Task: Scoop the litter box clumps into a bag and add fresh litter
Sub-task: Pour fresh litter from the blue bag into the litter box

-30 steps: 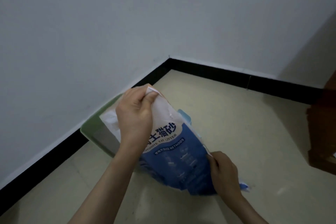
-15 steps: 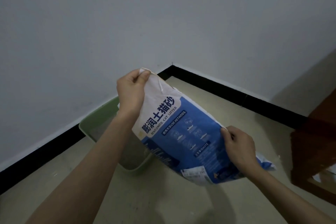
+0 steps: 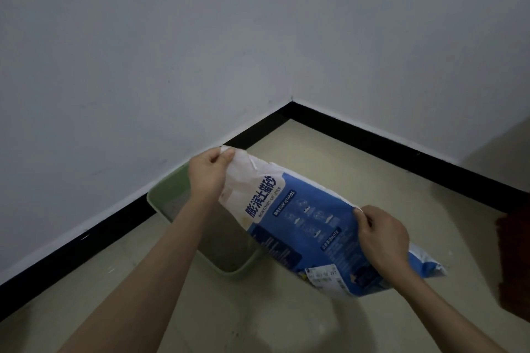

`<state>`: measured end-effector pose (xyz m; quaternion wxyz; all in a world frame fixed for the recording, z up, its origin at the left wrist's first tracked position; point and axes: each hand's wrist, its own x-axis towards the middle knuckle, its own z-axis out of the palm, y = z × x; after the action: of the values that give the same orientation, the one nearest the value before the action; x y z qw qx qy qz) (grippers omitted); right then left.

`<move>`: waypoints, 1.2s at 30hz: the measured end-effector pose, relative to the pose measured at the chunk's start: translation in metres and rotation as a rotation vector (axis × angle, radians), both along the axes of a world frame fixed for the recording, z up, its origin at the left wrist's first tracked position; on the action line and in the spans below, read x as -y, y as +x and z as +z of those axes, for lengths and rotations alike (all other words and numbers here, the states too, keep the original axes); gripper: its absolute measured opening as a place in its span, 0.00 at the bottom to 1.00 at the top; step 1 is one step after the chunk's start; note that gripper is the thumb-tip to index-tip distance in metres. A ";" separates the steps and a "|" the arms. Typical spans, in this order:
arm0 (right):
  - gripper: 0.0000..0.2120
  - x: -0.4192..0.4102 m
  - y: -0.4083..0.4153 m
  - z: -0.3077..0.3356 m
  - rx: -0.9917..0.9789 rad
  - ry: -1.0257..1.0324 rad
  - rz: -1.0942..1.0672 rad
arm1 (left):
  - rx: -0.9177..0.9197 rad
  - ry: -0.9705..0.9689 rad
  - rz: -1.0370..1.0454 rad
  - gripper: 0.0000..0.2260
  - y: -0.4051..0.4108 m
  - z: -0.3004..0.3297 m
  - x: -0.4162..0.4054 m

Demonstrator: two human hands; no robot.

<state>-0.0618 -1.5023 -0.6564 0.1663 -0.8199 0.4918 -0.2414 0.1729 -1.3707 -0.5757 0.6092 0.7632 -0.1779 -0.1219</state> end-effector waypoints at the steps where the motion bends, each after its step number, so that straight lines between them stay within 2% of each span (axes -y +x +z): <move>1: 0.16 -0.001 0.002 -0.005 -0.007 0.014 0.002 | 0.045 0.063 0.017 0.07 0.003 -0.006 -0.002; 3: 0.16 -0.002 0.006 -0.011 -0.001 0.033 0.011 | 0.173 0.188 0.070 0.02 0.009 -0.015 -0.004; 4: 0.16 -0.001 0.008 -0.013 0.002 0.039 0.022 | 0.273 0.299 0.105 0.05 0.009 -0.017 -0.003; 6: 0.16 0.000 0.011 -0.015 0.008 0.043 0.057 | 0.689 0.521 0.062 0.20 0.001 -0.022 0.003; 8: 0.15 0.000 0.013 -0.015 0.018 0.041 0.101 | 1.138 0.610 -0.240 0.29 -0.022 -0.027 0.019; 9: 0.15 0.000 0.014 -0.016 0.019 0.040 0.120 | 1.235 0.678 -0.453 0.30 -0.035 -0.034 0.029; 11: 0.15 0.001 0.013 -0.018 0.011 0.041 0.142 | 1.221 0.769 -0.750 0.26 -0.056 -0.049 0.049; 12: 0.14 0.003 0.010 -0.020 0.005 0.046 0.142 | 1.189 0.766 -0.795 0.21 -0.061 -0.054 0.060; 14: 0.14 0.007 0.004 -0.027 -0.001 0.068 0.132 | 1.123 0.745 -0.761 0.12 -0.068 -0.060 0.075; 15: 0.14 0.008 0.001 -0.031 -0.001 0.084 0.126 | 1.084 0.715 -0.722 0.12 -0.070 -0.064 0.080; 18: 0.14 0.008 -0.002 -0.038 0.006 0.099 0.129 | 0.970 0.645 -0.631 0.11 -0.076 -0.078 0.082; 23: 0.14 0.000 -0.003 -0.039 -0.082 0.052 0.218 | 0.882 0.560 -0.537 0.10 -0.069 -0.093 0.064; 28: 0.17 0.000 -0.022 -0.046 -0.297 0.059 0.203 | 0.826 0.463 -0.485 0.09 -0.067 -0.101 0.059; 33: 0.17 0.005 -0.029 -0.047 -0.328 0.098 0.235 | 0.772 0.422 -0.487 0.09 -0.071 -0.104 0.059; 36: 0.18 0.005 -0.027 -0.051 -0.312 0.083 0.141 | 0.792 0.431 -0.481 0.09 -0.077 -0.104 0.065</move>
<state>-0.0885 -1.5068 -0.7072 0.1382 -0.8721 0.4627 -0.0787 0.0963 -1.4357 -0.6795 0.2784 0.7966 -0.5366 0.0060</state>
